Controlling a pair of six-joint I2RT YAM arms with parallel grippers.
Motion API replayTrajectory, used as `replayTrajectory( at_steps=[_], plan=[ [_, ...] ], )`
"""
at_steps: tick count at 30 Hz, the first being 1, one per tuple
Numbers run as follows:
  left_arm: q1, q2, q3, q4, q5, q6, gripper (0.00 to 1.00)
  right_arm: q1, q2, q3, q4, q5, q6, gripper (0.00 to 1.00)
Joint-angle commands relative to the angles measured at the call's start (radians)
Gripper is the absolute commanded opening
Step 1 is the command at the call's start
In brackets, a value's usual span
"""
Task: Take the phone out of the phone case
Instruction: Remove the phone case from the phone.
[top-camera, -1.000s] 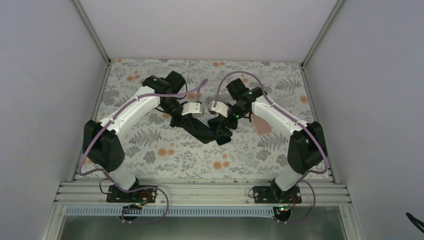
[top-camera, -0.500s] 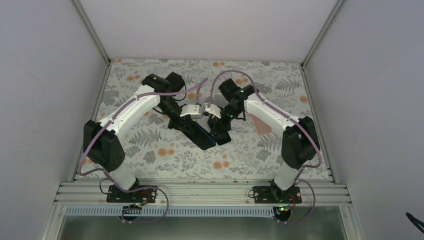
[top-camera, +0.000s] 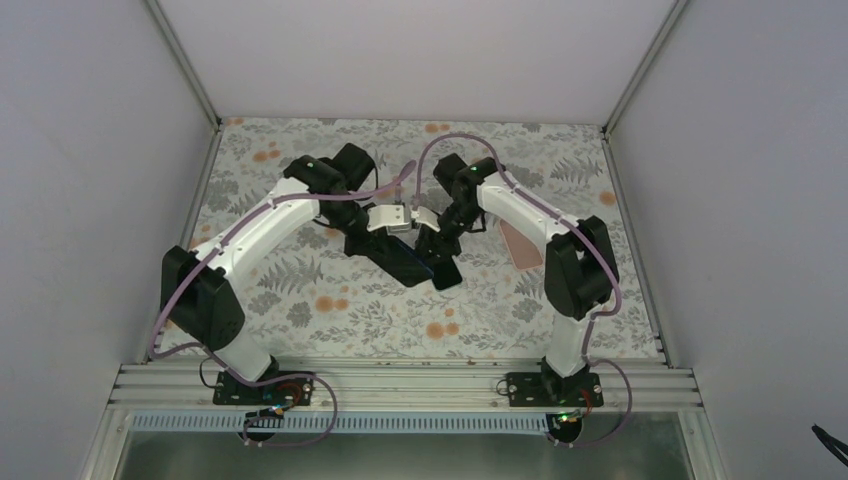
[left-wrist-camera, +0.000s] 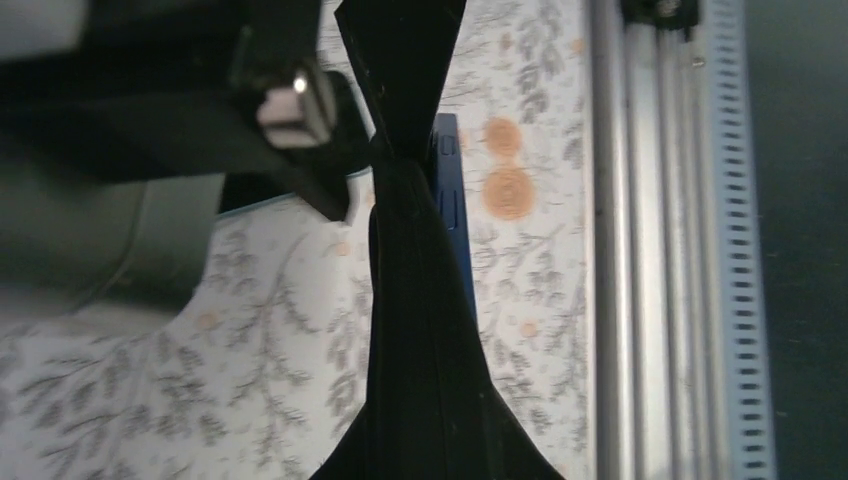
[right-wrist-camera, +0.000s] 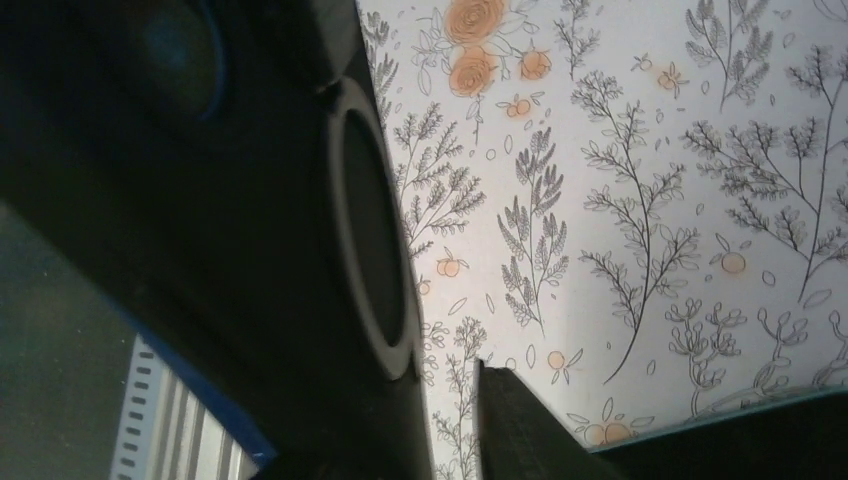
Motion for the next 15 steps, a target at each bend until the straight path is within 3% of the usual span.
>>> replayTrajectory(
  at_steps=[1, 4, 5, 8, 11, 15],
  plan=[
    [-0.006, -0.008, 0.035, 0.44, -0.11, -0.098, 0.09, 0.051, -0.053, 0.013, -0.02, -0.332, -0.006, 0.2],
    [0.006, -0.007, 0.043, 0.47, -0.168, -0.116, 0.32, 0.018, -0.065, -0.002, -0.018, -0.352, -0.004, 0.05],
    [0.008, -0.006, 0.043, 0.482, -0.19, -0.126, 0.37, 0.007, -0.072, -0.007, -0.017, -0.353, -0.001, 0.04],
    [0.031, -0.034, 0.02, 0.543, -0.244, -0.166, 0.71, -0.032, -0.089, -0.011, -0.028, -0.358, -0.002, 0.04],
    [0.064, -0.08, 0.001, 0.591, -0.293, -0.175, 0.98, -0.07, -0.108, -0.021, -0.038, -0.353, -0.006, 0.04],
    [0.083, -0.126, 0.023, 0.617, -0.377, -0.161, 1.0, -0.122, -0.123, -0.026, -0.018, -0.332, 0.029, 0.04]
  ],
)
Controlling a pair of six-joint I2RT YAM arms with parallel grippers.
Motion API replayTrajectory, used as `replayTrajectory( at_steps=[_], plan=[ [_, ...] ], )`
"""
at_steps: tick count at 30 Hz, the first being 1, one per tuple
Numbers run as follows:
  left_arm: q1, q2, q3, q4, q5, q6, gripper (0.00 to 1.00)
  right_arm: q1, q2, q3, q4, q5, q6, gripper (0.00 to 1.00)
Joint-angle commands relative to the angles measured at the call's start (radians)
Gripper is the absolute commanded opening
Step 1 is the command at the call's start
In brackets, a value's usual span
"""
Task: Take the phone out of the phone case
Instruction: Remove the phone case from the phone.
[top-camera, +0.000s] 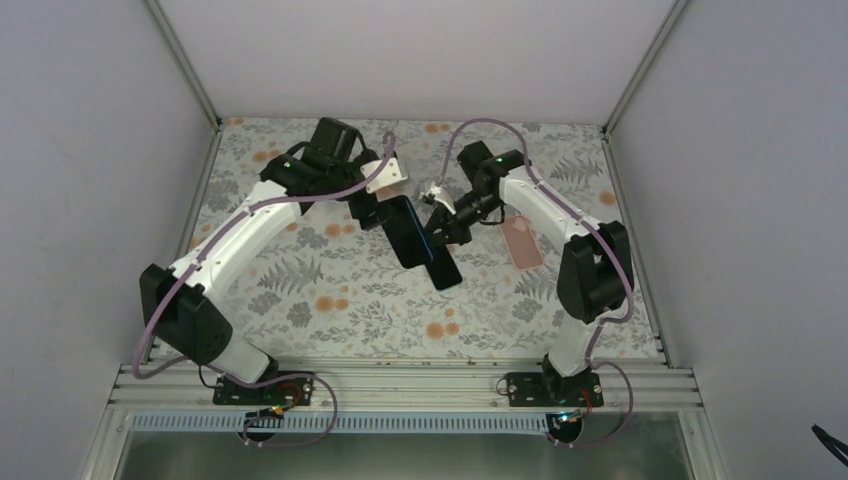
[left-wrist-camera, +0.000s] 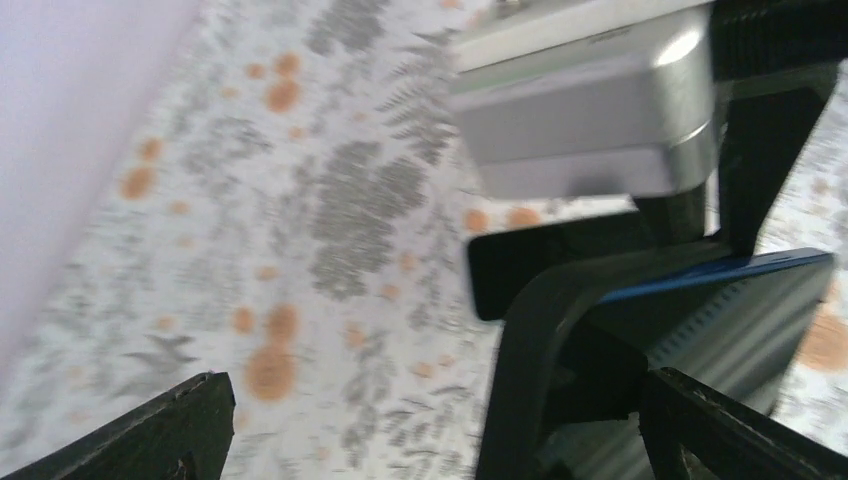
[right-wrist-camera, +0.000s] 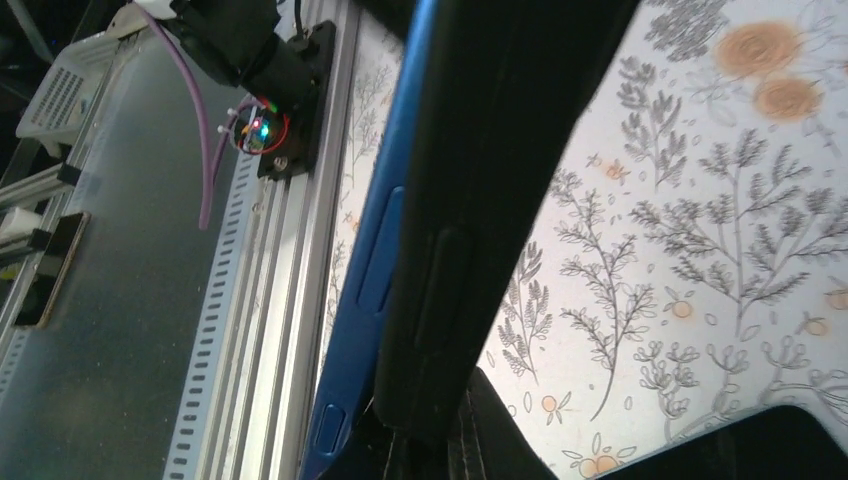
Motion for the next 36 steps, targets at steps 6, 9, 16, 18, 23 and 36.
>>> replayTrajectory(
  at_steps=[6, 9, 16, 18, 23, 36],
  plan=[
    [0.006, -0.124, -0.028, 0.308, -0.287, -0.047, 1.0, -0.08, -0.03, 0.038, 0.139, -0.125, 0.244, 0.04],
    [-0.04, -0.149, -0.07, 0.374, -0.334, -0.056, 1.0, -0.098, 0.011, 0.094, 0.284, -0.085, 0.445, 0.04],
    [-0.101, -0.17, -0.206, 0.594, -0.402, -0.064, 1.0, -0.169, 0.16, 0.315, 0.467, -0.041, 0.772, 0.04],
    [-0.104, -0.158, -0.208, 0.634, -0.425, -0.084, 1.0, -0.178, 0.194, 0.362, 0.491, -0.002, 0.809, 0.04],
    [-0.109, -0.145, -0.261, 0.744, -0.431, -0.126, 1.0, -0.206, 0.266, 0.414, 0.534, 0.033, 0.883, 0.04],
    [-0.171, 0.028, -0.313, 0.972, -0.553, -0.108, 1.0, -0.252, 0.293, 0.456, 0.597, 0.071, 0.982, 0.04]
  ],
)
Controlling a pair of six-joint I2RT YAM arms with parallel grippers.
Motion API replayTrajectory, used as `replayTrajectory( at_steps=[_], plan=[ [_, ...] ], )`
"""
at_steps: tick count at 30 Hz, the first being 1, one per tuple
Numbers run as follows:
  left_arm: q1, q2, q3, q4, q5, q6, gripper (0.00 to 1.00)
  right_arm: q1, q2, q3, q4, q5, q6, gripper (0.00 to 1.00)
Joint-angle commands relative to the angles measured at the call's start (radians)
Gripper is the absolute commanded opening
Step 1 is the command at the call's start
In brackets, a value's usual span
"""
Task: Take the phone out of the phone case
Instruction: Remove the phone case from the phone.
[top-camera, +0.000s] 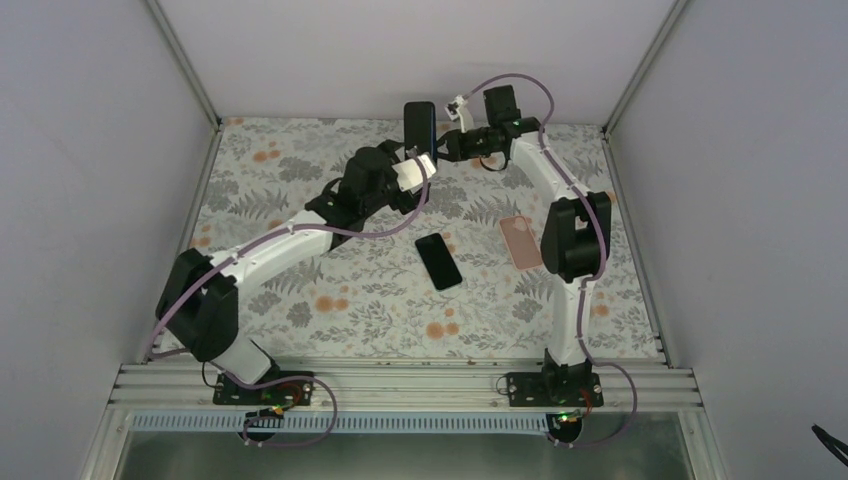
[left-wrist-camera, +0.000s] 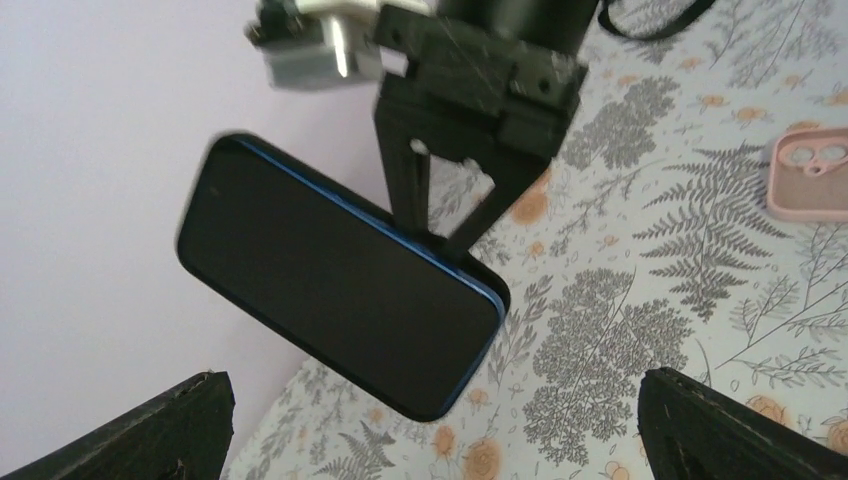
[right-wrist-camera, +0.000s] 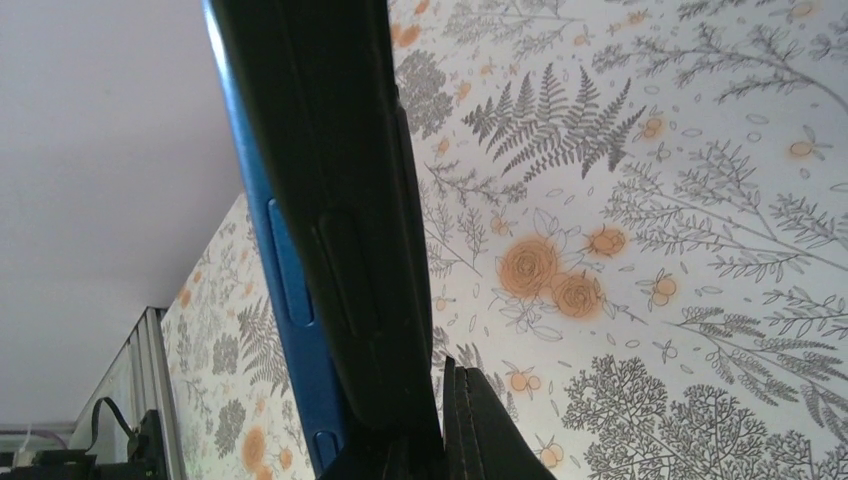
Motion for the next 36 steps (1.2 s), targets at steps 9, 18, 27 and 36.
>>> replayTrajectory(
  at_steps=[9, 18, 27, 36],
  plan=[
    [-0.006, 0.138, 0.03, 0.188, -0.13, -0.006, 1.0, -0.04, -0.019, 0.044, 0.087, -0.042, 0.074, 0.04],
    [-0.006, 0.186, 0.056, 0.232, -0.16, -0.011, 1.0, -0.039, -0.026, 0.039, 0.087, -0.044, 0.078, 0.04],
    [-0.006, 0.222, 0.093, 0.217, -0.136, -0.018, 1.0, -0.038, -0.032, 0.033, 0.094, -0.044, 0.085, 0.04],
    [-0.005, 0.241, 0.115, 0.21, -0.126, -0.031, 1.0, -0.037, -0.034, 0.029, 0.098, -0.046, 0.087, 0.04]
  ],
)
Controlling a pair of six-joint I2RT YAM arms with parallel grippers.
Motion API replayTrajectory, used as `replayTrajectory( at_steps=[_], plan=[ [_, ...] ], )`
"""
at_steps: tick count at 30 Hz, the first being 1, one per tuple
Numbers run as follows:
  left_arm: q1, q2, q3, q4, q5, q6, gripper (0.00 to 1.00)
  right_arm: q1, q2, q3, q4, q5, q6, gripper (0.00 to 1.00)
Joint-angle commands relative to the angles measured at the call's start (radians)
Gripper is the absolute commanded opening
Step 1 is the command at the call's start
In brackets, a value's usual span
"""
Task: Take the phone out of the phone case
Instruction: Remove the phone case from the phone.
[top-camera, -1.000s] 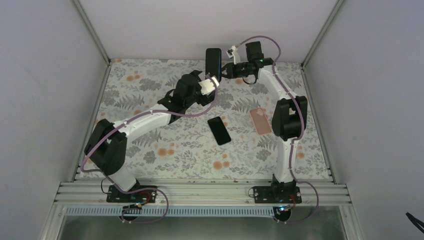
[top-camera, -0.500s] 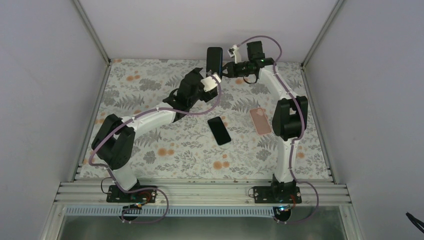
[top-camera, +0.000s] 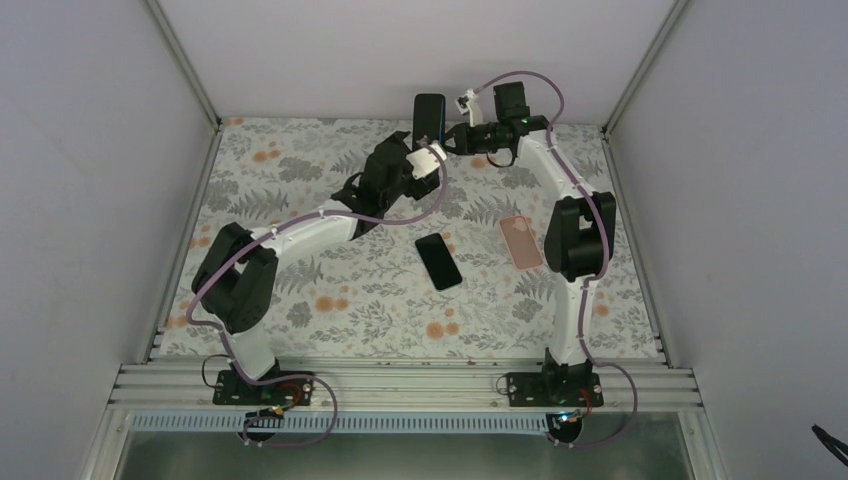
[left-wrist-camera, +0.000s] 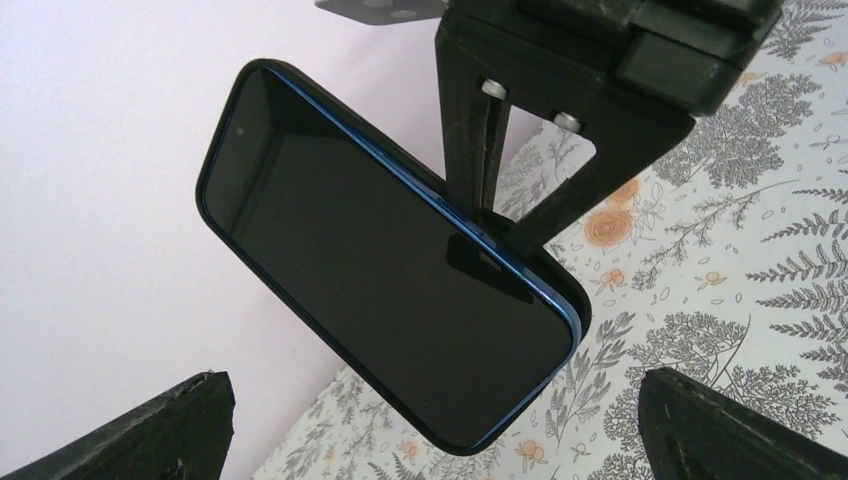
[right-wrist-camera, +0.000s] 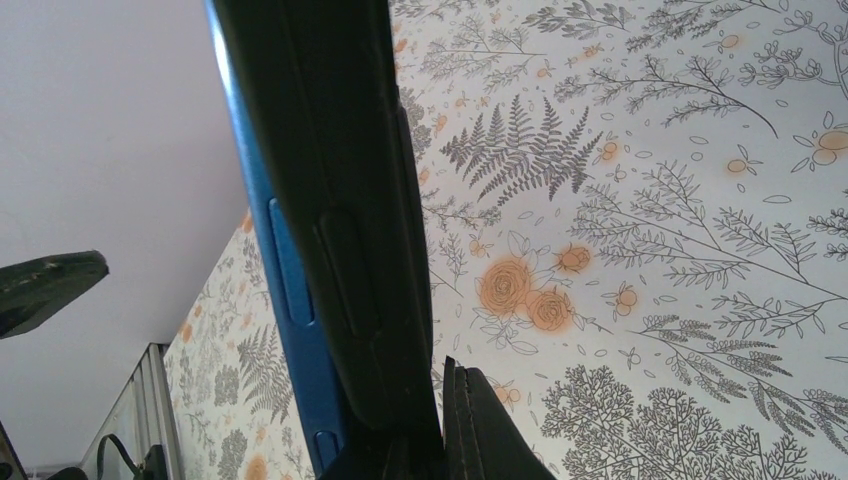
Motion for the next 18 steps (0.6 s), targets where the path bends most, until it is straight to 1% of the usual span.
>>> replayTrajectory(
  at_steps=[1, 5, 9, 18],
  plan=[
    [0.001, 0.014, 0.035, 0.017, 0.009, -0.024, 1.0, 0.002, -0.034, 0.012, 0.057, -0.047, 0.015, 0.04],
    [0.0, 0.011, 0.044, 0.019, 0.021, -0.028, 1.0, 0.001, -0.033, 0.003, 0.062, -0.056, 0.019, 0.04],
    [-0.001, 0.036, 0.084, -0.022, 0.037, -0.034, 0.99, 0.005, -0.031, 0.004, 0.066, -0.058, 0.024, 0.04],
    [0.0, 0.052, 0.094, -0.032, 0.05, -0.04, 0.99, 0.006, -0.039, 0.006, 0.07, -0.072, 0.029, 0.04]
  ],
)
